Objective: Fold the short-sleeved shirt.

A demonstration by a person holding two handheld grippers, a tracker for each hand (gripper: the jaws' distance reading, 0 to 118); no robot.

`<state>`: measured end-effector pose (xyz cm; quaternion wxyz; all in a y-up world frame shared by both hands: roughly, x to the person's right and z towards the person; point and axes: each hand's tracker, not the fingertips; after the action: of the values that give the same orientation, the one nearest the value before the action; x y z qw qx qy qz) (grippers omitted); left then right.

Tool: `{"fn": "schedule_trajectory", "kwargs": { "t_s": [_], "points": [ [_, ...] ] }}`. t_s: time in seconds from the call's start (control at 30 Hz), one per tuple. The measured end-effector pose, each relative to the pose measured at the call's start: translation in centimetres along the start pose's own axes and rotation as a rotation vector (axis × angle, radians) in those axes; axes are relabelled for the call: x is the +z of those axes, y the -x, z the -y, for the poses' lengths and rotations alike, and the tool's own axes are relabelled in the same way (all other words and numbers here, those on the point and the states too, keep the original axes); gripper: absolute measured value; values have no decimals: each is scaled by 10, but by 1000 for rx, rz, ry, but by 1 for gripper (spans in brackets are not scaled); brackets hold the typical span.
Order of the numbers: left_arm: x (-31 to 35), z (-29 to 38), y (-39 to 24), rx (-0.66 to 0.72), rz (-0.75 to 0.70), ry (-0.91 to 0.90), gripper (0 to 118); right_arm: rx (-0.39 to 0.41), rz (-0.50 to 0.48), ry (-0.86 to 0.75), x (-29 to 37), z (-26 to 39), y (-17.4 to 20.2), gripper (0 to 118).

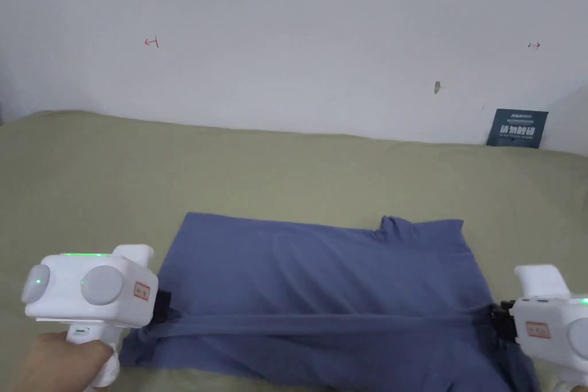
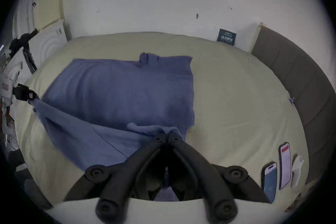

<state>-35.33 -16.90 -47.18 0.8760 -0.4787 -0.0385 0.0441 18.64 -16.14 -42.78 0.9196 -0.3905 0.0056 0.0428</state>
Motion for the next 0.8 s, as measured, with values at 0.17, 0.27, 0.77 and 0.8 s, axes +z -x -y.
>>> {"fn": "schedule_trajectory", "kwargs": {
  "t_s": [0.17, 0.27, 0.77, 0.8],
  "points": [
    [-19, 5, 10, 56, -57, -48, 95, -56, 1, -46, -13, 11, -3, 73],
    [15, 22, 20, 101, 26, -220, 95, -96, -41, -192, 18, 24, -3, 71],
    [136, 190, 8, 107, -55, -376, 0, -78, -117, -397, 176, 142, 78, 0],
    [132, 192, 9, 117, -7, -394, 0, -79, -106, -405, 176, 145, 79, 0]
  ]
}}
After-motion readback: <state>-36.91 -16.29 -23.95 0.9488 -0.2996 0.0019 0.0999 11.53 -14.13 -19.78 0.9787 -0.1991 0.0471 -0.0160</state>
